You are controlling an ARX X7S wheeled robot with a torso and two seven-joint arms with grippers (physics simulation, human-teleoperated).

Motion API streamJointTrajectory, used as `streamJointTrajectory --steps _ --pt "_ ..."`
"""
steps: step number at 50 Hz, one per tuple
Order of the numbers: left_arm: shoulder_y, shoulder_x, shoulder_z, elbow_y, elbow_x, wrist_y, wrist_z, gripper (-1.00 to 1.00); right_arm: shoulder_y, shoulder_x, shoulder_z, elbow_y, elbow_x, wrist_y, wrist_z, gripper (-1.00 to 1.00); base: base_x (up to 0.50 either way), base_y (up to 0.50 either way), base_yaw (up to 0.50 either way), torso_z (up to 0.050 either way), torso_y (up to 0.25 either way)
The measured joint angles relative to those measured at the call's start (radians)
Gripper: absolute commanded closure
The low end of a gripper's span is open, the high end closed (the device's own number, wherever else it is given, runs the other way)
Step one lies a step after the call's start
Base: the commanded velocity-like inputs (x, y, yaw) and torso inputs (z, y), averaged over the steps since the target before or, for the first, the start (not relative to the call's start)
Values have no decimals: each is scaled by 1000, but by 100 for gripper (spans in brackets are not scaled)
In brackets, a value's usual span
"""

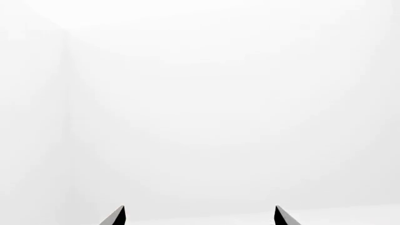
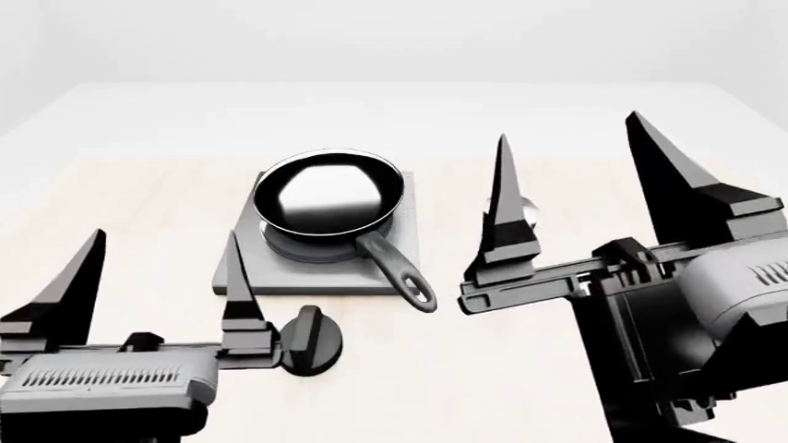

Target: Put the frying pan on the stove.

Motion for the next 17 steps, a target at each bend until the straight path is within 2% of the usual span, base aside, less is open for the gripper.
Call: streamJointTrajectory --steps 9,17 --pt "15 -12 -13 37 -5 0 -9 -100 40 77 -82 -38 7 -66 94 -100 0 0 0 0 0" --pt "30 -23 -20 68 -8 5 -18 -100 233 198 -360 -54 11 -212 258 -100 0 0 0 0 0"
